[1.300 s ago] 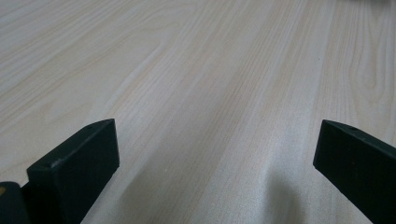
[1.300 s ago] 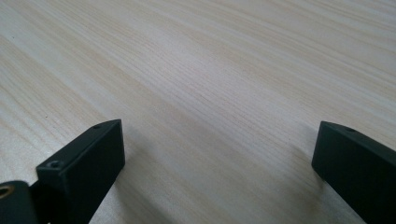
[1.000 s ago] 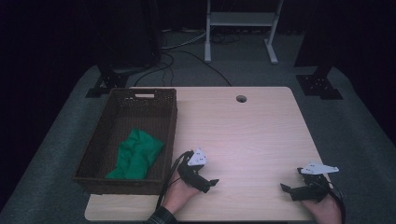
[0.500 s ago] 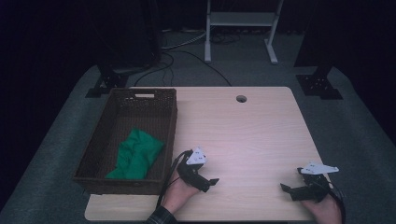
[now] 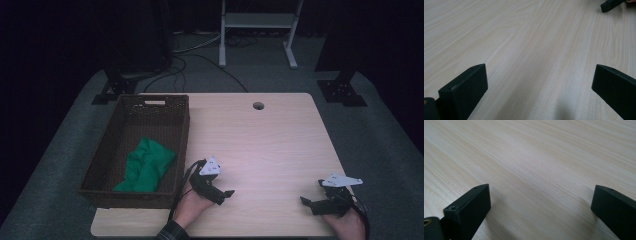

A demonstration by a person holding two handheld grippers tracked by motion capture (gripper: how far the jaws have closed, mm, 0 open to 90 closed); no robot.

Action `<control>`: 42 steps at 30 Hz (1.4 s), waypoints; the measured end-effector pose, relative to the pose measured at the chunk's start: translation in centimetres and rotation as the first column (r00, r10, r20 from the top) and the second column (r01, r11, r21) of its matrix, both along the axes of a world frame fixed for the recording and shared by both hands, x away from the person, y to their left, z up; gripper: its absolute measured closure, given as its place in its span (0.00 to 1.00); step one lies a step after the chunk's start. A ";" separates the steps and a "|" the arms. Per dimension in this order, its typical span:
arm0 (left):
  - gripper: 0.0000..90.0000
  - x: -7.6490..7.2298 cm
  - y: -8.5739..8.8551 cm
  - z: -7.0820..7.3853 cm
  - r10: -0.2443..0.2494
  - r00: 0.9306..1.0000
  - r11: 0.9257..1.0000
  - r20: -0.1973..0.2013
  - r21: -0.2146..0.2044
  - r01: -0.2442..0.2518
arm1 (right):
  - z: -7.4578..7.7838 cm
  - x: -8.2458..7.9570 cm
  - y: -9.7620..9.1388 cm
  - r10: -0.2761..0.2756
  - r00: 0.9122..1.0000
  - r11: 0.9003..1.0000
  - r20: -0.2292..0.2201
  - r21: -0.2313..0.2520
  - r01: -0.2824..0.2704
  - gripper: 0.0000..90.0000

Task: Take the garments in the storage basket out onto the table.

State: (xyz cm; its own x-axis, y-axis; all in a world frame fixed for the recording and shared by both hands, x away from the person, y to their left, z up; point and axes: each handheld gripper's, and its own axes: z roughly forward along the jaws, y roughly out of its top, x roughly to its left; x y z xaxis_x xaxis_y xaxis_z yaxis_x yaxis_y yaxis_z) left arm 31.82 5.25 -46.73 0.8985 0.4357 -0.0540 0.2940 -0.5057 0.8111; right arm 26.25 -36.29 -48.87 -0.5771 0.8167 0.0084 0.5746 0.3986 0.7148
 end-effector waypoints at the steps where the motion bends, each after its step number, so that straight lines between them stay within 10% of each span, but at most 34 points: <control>1: 0.00 0.0 0.0 0.0 0.000 1.000 1.000 0.000 0.000 0.000 | 0.0 0.0 0.0 0.000 1.000 1.000 0.000 0.000 0.000 0.01; 42: 0.00 0.3 0.1 1.2 0.016 1.000 1.000 0.003 -0.010 -0.016 | 0.0 0.0 0.0 0.012 1.000 1.000 0.002 0.000 -0.012 0.02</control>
State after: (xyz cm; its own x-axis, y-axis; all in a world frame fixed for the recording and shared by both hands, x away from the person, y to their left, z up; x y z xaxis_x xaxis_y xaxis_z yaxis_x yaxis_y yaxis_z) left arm 32.09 5.35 -45.56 0.8915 0.4496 -0.0554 0.2994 -0.4929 0.8170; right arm 26.24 -36.25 -48.88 -0.5868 0.8097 0.0071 0.5682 0.4055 0.7160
